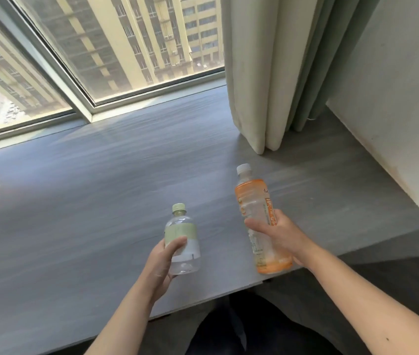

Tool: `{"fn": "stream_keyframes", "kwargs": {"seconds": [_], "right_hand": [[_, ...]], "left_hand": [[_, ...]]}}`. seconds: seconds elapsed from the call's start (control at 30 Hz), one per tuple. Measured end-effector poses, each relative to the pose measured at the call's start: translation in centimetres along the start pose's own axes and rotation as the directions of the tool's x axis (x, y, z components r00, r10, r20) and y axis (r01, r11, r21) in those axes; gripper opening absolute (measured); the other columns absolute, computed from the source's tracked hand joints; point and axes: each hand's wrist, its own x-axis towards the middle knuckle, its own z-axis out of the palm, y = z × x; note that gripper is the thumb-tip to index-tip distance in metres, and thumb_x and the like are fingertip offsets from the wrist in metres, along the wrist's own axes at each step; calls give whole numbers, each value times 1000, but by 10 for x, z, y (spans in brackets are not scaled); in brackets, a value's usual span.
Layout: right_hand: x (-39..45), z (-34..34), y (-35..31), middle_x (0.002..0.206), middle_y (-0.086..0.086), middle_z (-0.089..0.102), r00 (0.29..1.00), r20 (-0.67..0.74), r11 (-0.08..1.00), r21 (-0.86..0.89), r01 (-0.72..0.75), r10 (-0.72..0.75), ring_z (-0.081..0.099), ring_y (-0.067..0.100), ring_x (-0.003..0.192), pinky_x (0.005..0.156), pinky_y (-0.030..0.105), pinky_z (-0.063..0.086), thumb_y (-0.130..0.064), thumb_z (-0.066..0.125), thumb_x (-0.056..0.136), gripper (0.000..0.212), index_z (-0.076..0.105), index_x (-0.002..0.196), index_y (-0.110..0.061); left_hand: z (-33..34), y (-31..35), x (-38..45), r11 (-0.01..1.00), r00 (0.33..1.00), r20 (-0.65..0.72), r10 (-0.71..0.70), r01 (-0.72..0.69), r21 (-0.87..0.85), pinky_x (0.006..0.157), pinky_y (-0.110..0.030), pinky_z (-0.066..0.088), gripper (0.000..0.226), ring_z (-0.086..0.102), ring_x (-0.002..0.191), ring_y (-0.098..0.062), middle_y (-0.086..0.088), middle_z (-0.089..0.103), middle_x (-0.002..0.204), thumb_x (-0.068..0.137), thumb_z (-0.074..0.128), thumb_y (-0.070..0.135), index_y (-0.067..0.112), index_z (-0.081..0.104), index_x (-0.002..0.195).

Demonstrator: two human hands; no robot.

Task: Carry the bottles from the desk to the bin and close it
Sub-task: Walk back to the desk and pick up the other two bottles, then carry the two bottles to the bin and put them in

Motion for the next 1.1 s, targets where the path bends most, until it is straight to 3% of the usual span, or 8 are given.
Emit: {"fn": "stream_keyframes", "kwargs": {"seconds": [0.13, 0.3, 0.43, 0.5, 0.63, 0.7, 0.9, 1.1], "right_hand": [[-38, 6, 21, 93, -2, 72, 996, -78, 998, -39, 49, -52, 68, 16, 93, 86, 34, 54, -46, 76, 66, 35, 63, 93, -27], [-96, 18, 68, 78, -7, 72, 982, -184, 998, -58, 39, -49, 69, 14, 81, 76, 32, 54, -43, 74, 71, 24, 66, 86, -26], [-131, 17, 95, 81, -3, 71, 973, -231, 998, -51, -30, 18, 69, 16, 79, 73, 33, 54, -43, 75, 71, 31, 64, 90, -21], [-212, 5, 151, 84, -3, 70, 897, -431, 995, 42, -87, 97, 68, 12, 79, 66, 26, 51, -41, 75, 71, 29, 61, 89, -22], [-235, -6, 193, 88, 3, 71, 850, -495, 982, 46, -182, 180, 67, 15, 80, 63, 25, 49, -36, 76, 73, 31, 62, 92, -17], [-259, -17, 222, 87, 6, 71, 804, -542, 966, 66, -249, 244, 66, 17, 78, 62, 26, 48, -34, 77, 72, 32, 63, 92, -14], [-326, -56, 317, 74, 6, 68, 635, -661, 902, 157, -403, 399, 65, 23, 72, 63, 29, 45, -41, 78, 69, 36, 62, 80, -11], [-371, -96, 369, 71, 7, 55, 594, -673, 891, 250, -378, 441, 55, 19, 68, 63, 32, 40, -34, 82, 67, 37, 53, 76, -11]], "left_hand": [[-1, -11, -24, 993, 995, 94, 28, -38, 109, 64, -35, 53, 46, 65, 72, -20, -4, 68, 81, 68, 69, 38, 13, 62, 107], [-7, -36, -64, 934, 981, 185, 59, -119, 335, 72, -37, 53, 50, 65, 78, -22, -7, 67, 88, 67, 69, 41, 11, 61, 106], [-13, -50, -73, 860, 979, 200, 45, -140, 492, 76, -32, 53, 50, 67, 87, -20, -6, 69, 98, 64, 70, 45, 21, 59, 106], [20, -77, -103, 725, 926, 374, -50, -224, 651, 74, -28, 53, 51, 67, 90, -18, -3, 68, 99, 63, 70, 48, 25, 57, 107], [15, -96, -103, 634, 926, 378, -16, -283, 720, 81, -32, 54, 63, 65, 94, -20, -1, 67, 101, 59, 74, 55, 25, 54, 111], [24, -112, -102, 515, 926, 379, -5, -322, 795, 82, -30, 53, 65, 63, 95, -15, 2, 64, 106, 64, 75, 51, 26, 49, 118], [76, -158, -104, 275, 921, 387, -44, -361, 891, 61, -14, 41, 69, 58, 83, 0, 12, 60, 95, 66, 74, 49, 26, 44, 124], [130, -193, -92, 71, 930, 359, -85, -354, 933, 61, -23, 43, 68, 59, 81, -13, 6, 60, 95, 65, 74, 49, 20, 45, 119]]}}
